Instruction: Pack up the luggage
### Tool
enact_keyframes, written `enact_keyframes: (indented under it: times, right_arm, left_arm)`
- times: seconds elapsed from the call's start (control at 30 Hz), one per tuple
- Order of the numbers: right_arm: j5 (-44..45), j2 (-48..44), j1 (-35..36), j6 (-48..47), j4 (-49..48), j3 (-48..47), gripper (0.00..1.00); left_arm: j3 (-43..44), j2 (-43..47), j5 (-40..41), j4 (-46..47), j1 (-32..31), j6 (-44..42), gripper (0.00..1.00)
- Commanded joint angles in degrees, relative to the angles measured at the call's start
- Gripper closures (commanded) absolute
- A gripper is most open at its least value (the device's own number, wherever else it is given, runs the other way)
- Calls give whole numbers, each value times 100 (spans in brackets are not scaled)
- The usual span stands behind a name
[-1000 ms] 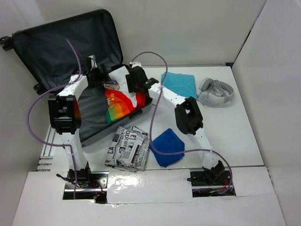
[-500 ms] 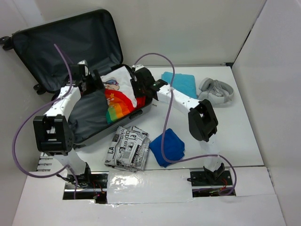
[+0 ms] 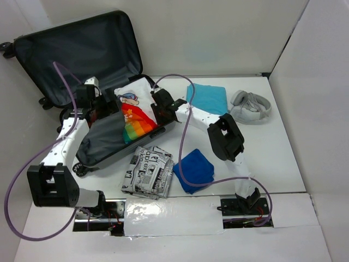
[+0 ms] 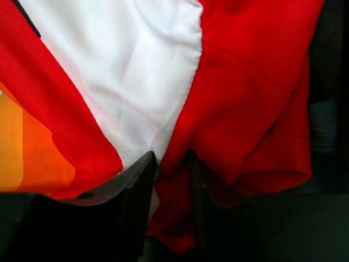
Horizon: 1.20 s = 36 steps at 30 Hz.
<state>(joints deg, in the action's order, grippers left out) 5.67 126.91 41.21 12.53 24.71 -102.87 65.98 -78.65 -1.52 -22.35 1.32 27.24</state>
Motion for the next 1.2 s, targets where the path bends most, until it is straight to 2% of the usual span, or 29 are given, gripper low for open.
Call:
enact_keyframes:
  times: [0.0,0.1,0.17,0.27,0.37,0.5,0.57,0.6,0.63,0.73,0.83,0.9,1.0,1.03,1.1,1.13,1.17]
  right_arm:
    - [277,-358,54,-304,342,-408,60]
    - [40,-702,176,-498,255,-734,51]
    - [-222,-1150,229,-637,-9,-674,40]
    - [-600,-1887,229,-586,-492,-104,30]
    - [-655,-2757,229,-419,-1193,1064,25]
    - [10,-3979,229,125,-1758,3003,18]
    - [555,-4689,229,415,-1829,3569,13]
    - [1036,-4876,108,669,-1829,3790,11]
    - [1154,-5017,2,671,-1829,4140,9]
    - [1541,-5168,-394,786,-1374,4231,9]
    - [1815,-4940,-780,996,-925,4231,9]
    - [1614,-4738,-904,944,-793,4161,14]
    - [719,-4728,-843,812,-722,4283,15]
    - [90,-4789,-747,751,-826,4432,15]
    - [-599,-5060,-563,646,-1342,5020,15]
    - [-1368,-5158,-492,340,-1555,5405,15]
    - [-1689,-5220,-491,198,-1740,5566,13]
  left_arm:
    - [170,341,-24,-110,-79,0,0]
    - [380,490,-77,-348,-150,0,0]
    - [381,622,-77,-463,-386,0,0]
    - [110,965,-77,-463,-790,52,0]
    - [-84,1167,-156,-463,-1221,185,0]
    - [-321,1466,38,-718,-1836,386,0]
    - [-558,1694,90,-718,-2221,483,0]
    - [-812,1895,177,-718,-2346,649,0]
    - [-927,1967,178,-718,-2460,703,0]
    - [-1183,2117,231,-718,-2926,913,0]
    - [-1473,2179,633,-1078,-3409,1203,0]
    - [-1596,2179,959,-1436,-3744,1449,0]
    - [-1649,2179,1206,-1737,-4051,1871,0]
    - [-1780,2179,1285,-1807,-4113,2038,0]
    - [-1904,2327,1286,-1992,-4227,2214,0]
    - [-2035,2328,1286,-2158,-4298,2372,0]
    - [-2114,2424,1286,-2247,-4350,2478,0]
